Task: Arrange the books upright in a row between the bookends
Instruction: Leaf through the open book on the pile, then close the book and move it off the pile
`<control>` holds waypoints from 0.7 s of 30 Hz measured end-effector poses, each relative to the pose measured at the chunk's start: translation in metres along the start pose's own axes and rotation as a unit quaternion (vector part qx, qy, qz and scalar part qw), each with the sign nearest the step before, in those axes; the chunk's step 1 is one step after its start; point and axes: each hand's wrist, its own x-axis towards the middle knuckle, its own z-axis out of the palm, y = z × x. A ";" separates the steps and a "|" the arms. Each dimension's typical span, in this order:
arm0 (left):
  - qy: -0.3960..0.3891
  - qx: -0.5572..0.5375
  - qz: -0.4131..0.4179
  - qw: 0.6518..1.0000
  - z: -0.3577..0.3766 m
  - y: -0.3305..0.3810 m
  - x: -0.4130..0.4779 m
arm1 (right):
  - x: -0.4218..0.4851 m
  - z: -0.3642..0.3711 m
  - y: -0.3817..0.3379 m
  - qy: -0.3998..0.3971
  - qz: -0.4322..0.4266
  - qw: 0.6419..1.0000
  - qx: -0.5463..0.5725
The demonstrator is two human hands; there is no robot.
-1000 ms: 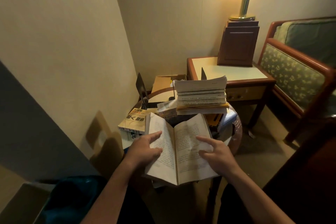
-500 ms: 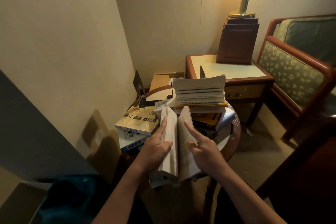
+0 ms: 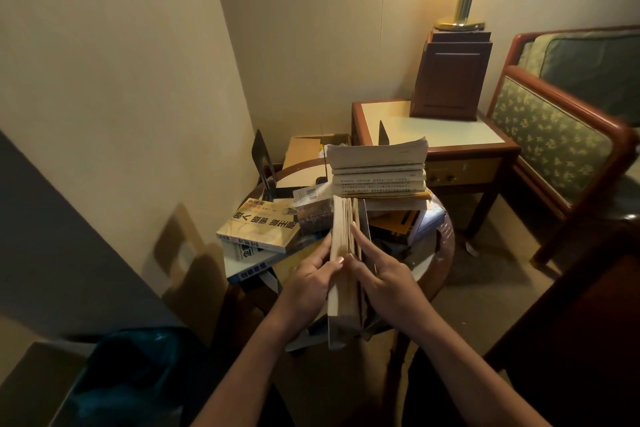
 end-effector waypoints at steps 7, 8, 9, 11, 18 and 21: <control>-0.025 -0.027 0.008 0.999 0.010 -0.009 -0.002 | -0.002 -0.004 0.008 0.002 0.004 1.000 0.012; -0.032 -0.032 0.009 0.999 0.012 -0.011 -0.003 | -0.002 -0.005 0.009 0.003 0.004 1.000 0.016; -0.039 -0.036 0.007 0.999 0.014 -0.012 -0.003 | -0.003 -0.006 0.010 0.004 0.005 1.000 0.022; -0.044 -0.035 0.005 0.998 0.018 -0.014 -0.003 | -0.003 -0.007 0.012 0.005 0.010 0.999 0.044; -0.040 0.037 0.025 0.998 0.025 -0.022 -0.007 | -0.006 -0.008 0.012 0.015 0.032 0.996 0.080; -0.048 0.050 0.022 0.997 0.026 -0.026 -0.007 | -0.008 -0.010 0.011 0.014 0.048 0.996 0.077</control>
